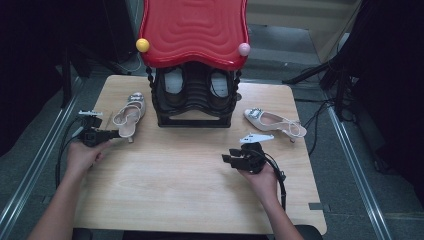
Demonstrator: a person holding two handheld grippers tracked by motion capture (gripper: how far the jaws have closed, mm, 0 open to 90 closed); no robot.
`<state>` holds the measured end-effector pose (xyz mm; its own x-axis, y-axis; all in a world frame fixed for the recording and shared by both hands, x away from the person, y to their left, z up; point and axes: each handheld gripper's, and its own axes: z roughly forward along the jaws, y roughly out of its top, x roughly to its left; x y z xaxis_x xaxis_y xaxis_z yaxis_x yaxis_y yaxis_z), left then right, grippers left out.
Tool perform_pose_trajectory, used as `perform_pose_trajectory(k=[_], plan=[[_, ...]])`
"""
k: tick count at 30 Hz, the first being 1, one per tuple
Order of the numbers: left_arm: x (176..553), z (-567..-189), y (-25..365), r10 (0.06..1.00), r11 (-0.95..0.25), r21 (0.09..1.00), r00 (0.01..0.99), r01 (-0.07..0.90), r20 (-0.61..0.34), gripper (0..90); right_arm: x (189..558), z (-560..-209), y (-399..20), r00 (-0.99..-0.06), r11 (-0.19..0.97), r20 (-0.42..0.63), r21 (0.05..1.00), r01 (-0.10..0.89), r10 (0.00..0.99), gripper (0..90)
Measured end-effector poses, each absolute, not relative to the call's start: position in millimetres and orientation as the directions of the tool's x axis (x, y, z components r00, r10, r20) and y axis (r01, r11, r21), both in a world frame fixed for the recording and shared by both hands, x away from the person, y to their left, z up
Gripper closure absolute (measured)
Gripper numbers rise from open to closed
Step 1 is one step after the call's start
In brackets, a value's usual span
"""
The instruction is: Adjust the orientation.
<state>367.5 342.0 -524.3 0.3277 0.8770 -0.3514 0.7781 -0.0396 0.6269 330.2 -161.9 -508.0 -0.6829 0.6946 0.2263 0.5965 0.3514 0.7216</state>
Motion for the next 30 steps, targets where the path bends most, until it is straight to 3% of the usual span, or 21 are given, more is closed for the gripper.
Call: perform_pose_trajectory(k=[4,11,30], plan=[[369,-523,338,0.882,-0.042,0.623,0.322,0.781,-0.344,85.9,330,-508,-162,-0.683,0.355,0.223,0.72,0.597,0.696,58.2],[371,-511,347,0.908,-0.041,0.625,0.29,0.779,-0.302,69.6,330,-507,-163,-0.677,0.351,0.22,0.721,0.598,0.703,58.2],[393,-463,360,0.919,0.001,0.644,0.253,0.765,-0.302,60.9,330,-507,-163,-0.672,0.352,0.212,0.72,0.598,0.71,58.2]])
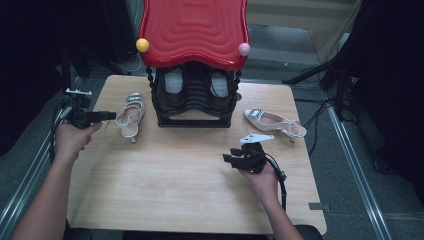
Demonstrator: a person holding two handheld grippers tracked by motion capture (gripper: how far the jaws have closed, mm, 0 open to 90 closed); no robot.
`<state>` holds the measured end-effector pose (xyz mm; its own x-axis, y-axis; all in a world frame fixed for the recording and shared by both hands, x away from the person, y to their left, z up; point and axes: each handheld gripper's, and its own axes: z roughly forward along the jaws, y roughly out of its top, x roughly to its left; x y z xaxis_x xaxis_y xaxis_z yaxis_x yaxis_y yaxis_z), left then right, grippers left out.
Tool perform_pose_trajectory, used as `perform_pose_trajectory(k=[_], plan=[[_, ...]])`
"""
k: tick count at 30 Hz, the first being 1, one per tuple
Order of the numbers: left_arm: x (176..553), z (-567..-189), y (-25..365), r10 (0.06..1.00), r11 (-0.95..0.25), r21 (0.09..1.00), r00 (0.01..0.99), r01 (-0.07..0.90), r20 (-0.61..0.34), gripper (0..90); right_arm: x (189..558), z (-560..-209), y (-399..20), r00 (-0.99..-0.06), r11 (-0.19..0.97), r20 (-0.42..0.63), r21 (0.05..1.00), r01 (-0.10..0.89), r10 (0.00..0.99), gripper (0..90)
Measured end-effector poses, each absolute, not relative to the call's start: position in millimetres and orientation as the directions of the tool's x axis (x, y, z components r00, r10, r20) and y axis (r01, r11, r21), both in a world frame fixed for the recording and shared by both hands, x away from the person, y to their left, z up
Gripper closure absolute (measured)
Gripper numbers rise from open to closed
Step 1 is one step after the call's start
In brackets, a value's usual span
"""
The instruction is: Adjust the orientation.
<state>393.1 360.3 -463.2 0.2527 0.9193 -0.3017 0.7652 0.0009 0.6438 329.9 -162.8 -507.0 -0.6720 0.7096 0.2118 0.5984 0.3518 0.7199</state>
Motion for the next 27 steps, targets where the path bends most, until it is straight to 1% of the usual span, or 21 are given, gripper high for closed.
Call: perform_pose_trajectory(k=[3,7,10,14,18,21,27], plan=[[398,-459,353,0.92,-0.006,0.646,0.257,0.763,-0.295,60.4,330,-507,-163,-0.671,0.351,0.211,0.721,0.598,0.711,58.2],[406,-461,345,0.921,-0.014,0.633,0.257,0.774,-0.294,57.4,330,-507,-163,-0.671,0.352,0.209,0.72,0.598,0.712,58.2],[412,-468,339,0.925,0.0,0.623,0.237,0.782,-0.297,57.2,330,-507,-163,-0.671,0.352,0.208,0.721,0.597,0.712,58.3],[416,-478,334,0.936,-0.022,0.615,0.232,0.788,-0.264,57.1,330,-507,-163,-0.668,0.351,0.209,0.719,0.599,0.714,58.3],[420,-488,333,0.943,-0.011,0.605,0.209,0.796,-0.259,57.2,331,-507,-163,-0.669,0.353,0.208,0.718,0.6,0.714,58.3],[422,-493,334,0.941,0.008,0.598,0.196,0.801,-0.274,57.1,330,-508,-162,-0.67,0.355,0.207,0.718,0.599,0.713,58.3],[428,-501,328,0.951,0.014,0.6,0.174,0.8,-0.254,57.6,330,-508,-162,-0.67,0.355,0.208,0.716,0.601,0.713,58.3]])
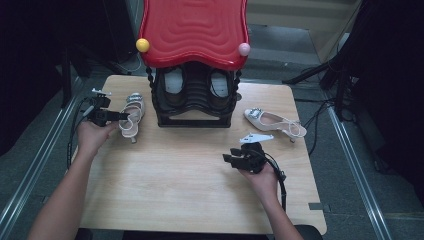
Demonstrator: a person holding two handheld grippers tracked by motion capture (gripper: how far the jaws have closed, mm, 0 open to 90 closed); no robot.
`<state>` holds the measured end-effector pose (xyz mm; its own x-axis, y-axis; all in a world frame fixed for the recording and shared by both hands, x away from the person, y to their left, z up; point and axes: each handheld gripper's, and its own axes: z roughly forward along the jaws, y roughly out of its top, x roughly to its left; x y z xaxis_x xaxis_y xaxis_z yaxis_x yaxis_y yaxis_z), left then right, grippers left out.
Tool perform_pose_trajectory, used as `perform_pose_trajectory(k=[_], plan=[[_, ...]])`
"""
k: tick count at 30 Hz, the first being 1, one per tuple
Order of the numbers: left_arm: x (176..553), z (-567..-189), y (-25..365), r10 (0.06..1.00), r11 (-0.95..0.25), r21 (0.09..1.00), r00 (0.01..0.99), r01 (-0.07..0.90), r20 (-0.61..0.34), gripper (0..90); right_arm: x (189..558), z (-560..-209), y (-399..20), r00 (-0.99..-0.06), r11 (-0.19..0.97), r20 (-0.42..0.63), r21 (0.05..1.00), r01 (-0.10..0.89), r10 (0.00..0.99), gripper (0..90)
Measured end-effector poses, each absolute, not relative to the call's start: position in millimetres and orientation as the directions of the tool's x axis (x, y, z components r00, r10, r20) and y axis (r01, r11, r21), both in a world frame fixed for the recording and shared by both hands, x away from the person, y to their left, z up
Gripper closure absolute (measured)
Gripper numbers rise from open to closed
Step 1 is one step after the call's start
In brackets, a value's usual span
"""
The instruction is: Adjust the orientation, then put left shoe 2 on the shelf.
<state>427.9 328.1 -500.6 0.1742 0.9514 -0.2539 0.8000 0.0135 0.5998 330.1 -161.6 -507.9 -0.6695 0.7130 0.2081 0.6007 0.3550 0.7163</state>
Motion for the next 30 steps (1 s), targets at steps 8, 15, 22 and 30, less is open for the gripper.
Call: perform_pose_trajectory(k=[8,15,22,30], plan=[[433,-506,324,0.97,0.021,0.603,0.129,0.798,-0.204,69.3,330,-508,-160,-0.675,0.361,0.204,0.717,0.596,0.709,58.4],[436,-503,324,0.982,0.013,0.585,0.102,0.811,-0.162,84.2,330,-508,-160,-0.679,0.364,0.201,0.719,0.592,0.707,59.0],[437,-488,330,0.973,0.062,0.58,0.081,0.812,-0.217,84.5,328,-508,-159,-0.687,0.373,0.193,0.721,0.583,0.7,59.4],[432,-464,335,0.959,0.099,0.604,0.086,0.791,-0.27,84.5,329,-507,-161,-0.682,0.36,0.201,0.727,0.585,0.703,59.7]])
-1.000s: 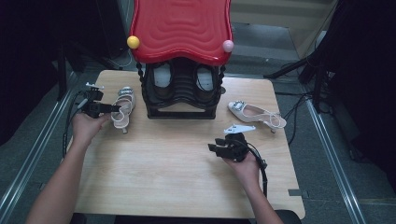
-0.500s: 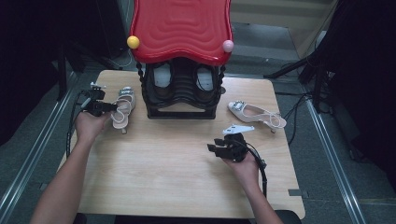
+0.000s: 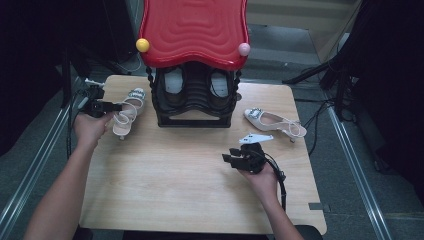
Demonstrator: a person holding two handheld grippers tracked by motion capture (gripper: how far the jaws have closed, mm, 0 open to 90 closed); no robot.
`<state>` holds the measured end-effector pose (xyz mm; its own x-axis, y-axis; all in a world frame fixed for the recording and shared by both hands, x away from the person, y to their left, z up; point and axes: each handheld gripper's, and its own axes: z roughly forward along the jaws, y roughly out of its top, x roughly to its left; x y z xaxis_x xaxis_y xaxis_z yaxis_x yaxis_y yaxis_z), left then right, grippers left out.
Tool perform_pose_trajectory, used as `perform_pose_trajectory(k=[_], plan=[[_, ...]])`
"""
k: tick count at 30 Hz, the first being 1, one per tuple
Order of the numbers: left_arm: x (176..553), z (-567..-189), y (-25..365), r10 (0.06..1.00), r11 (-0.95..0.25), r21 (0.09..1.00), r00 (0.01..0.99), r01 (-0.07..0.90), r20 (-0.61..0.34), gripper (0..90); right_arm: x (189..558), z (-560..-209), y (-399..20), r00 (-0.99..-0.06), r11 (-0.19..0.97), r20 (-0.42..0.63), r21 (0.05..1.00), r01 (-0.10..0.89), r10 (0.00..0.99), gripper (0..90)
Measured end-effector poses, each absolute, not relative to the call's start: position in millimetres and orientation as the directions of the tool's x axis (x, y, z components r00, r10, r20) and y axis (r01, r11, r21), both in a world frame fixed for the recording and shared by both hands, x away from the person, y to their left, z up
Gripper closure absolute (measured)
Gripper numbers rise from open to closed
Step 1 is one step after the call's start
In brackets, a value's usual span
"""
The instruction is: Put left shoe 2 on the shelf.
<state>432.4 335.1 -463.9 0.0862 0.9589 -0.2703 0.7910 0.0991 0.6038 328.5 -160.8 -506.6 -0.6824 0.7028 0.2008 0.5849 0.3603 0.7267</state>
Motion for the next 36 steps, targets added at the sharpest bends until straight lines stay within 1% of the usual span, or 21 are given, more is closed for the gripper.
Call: perform_pose_trajectory(k=[4,11,19,28,31,33,36], plan=[[432,-448,335,0.96,0.072,0.609,0.112,0.79,-0.258,84.4,328,-507,-161,-0.682,0.357,0.204,0.728,0.585,0.702,59.7],[432,-421,337,0.956,0.062,0.618,0.131,0.784,-0.263,84.4,329,-507,-161,-0.679,0.355,0.208,0.725,0.59,0.704,59.5],[432,-384,341,0.948,0.087,0.639,0.134,0.764,-0.289,84.4,328,-507,-160,-0.682,0.358,0.204,0.727,0.586,0.702,59.6],[431,-338,347,0.923,0.144,0.67,0.145,0.728,-0.356,84.3,328,-507,-160,-0.686,0.362,0.2,0.729,0.581,0.699,59.5],[428,-318,343,0.922,0.141,0.699,0.163,0.701,-0.35,84.4,328,-507,-162,-0.685,0.361,0.197,0.73,0.58,0.701,59.5],[428,-304,341,0.911,0.156,0.708,0.176,0.688,-0.372,84.3,329,-507,-164,-0.678,0.354,0.203,0.728,0.587,0.707,59.5],[429,-286,340,0.918,0.151,0.72,0.175,0.677,-0.356,84.3,328,-506,-164,-0.678,0.353,0.204,0.728,0.587,0.707,59.5]])
